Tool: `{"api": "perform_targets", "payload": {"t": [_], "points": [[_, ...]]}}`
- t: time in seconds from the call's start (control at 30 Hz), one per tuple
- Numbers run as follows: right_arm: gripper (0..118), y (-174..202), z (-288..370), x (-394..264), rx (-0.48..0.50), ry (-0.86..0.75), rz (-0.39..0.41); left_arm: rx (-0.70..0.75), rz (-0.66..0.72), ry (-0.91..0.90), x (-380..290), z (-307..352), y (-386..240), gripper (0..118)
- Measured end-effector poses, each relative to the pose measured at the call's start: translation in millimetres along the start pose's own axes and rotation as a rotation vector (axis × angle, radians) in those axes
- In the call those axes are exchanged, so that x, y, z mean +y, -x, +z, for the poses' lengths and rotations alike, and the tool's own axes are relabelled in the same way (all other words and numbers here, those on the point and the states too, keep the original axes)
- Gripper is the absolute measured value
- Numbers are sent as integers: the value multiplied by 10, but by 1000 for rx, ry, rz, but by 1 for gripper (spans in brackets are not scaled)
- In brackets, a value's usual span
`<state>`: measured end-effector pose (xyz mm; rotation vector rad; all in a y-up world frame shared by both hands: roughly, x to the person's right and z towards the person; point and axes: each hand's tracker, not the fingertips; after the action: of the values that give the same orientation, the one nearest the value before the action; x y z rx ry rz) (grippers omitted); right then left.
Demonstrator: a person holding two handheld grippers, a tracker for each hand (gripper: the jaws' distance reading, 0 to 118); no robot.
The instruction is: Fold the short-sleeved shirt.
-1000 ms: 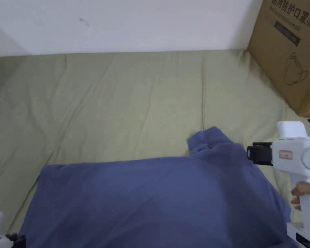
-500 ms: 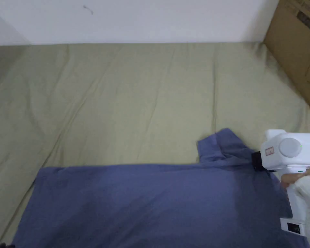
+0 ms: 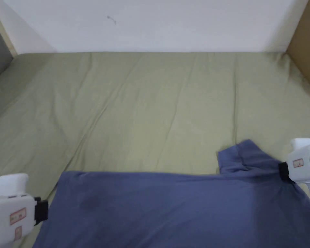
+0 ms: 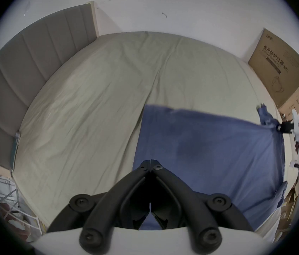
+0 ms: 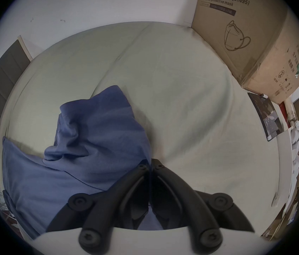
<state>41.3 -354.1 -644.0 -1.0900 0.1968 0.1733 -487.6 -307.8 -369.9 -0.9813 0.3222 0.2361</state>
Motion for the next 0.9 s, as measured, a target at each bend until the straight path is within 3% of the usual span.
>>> {"api": "perform_targets", "payload": {"t": [0.07, 0.1, 0.2, 0.23, 0.3, 0.47, 0.53, 0.6, 0.67, 0.77, 0.8, 0.9], "points": [[0, -37, -15, -4, 14, 2, -13, 15, -7, -32, 207, -184, 35, 0], [0, -58, -23, -3, 22, 7, -23, 24, -7, -57, 294, -252, 38, 14], [0, -63, -30, -2, 31, 11, -33, 6, 24, -45, 559, -480, 23, 93], [0, -55, -32, 0, 30, 11, -26, -18, 48, -19, 632, -607, 36, 102], [0, -38, -43, 7, 26, 16, -8, -5, 62, 16, 755, -869, 49, 103], [0, -52, -89, 4, 33, 25, -18, 15, 89, 104, 819, -1367, 20, 100], [0, -59, -111, 1, 36, 27, -23, 20, 66, 163, 745, -1521, -11, 89], [0, -41, -118, 1, 32, 31, -17, 61, 33, 111, 714, -1459, -87, 85], [0, -18, -114, 10, 24, 32, -5, 82, 6, 84, 718, -1365, -144, 61], [0, -37, -55, 31, 30, 30, -20, 139, -109, 66, 703, -1260, -278, 2], [0, -52, -29, 32, 35, 27, -25, 61, -95, 69, 693, -1231, -289, 2], [0, -79, 83, 49, 47, 14, -29, 85, -91, 65, 698, -1165, -301, 2]]}}
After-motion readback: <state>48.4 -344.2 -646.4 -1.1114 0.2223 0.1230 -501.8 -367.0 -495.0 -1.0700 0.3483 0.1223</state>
